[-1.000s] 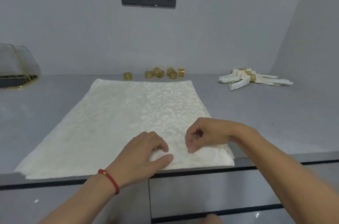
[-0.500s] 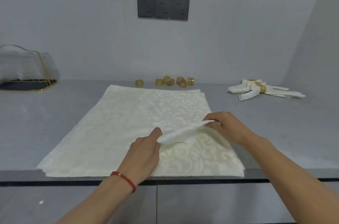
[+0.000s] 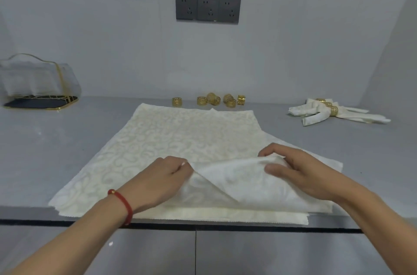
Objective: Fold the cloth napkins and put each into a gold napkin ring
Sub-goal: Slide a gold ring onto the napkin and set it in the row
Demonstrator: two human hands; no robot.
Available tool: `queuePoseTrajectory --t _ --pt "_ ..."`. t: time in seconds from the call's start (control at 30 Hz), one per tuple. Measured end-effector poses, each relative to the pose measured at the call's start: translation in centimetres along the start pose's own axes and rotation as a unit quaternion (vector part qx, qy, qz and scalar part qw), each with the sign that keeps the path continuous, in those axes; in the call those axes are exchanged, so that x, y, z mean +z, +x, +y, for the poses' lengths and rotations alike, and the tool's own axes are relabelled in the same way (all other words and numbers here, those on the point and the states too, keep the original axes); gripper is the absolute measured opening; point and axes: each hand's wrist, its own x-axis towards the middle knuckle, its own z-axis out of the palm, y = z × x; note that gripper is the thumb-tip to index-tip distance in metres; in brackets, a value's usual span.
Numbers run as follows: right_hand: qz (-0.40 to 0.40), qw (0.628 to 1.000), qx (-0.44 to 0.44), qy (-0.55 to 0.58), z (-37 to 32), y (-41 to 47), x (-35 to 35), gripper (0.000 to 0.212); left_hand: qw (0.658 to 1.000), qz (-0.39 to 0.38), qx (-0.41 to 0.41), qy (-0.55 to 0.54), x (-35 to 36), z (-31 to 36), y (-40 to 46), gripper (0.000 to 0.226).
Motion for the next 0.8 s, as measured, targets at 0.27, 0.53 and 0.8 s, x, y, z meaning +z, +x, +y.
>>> queuePoseTrajectory --t 0.27,0.53,0.8 --pt "0.035 0.988 0.105 0.104 1.8 9.0 1.6 0.062 0.995 0.032 -0.030 0.094 -2.6 -2.5 8.0 0.047" --pt "0.129 0.947 0.224 -0.190 7.4 21.9 3.1 0.038 0.972 0.108 -0.084 0.192 -0.6 -7.0 23.0 0.022" --pt "0.105 0.933 0.034 -0.342 7.5 25.4 5.8 0.042 0.900 0.152 -0.037 0.407 1.5 -8.9 28.0 0.031"
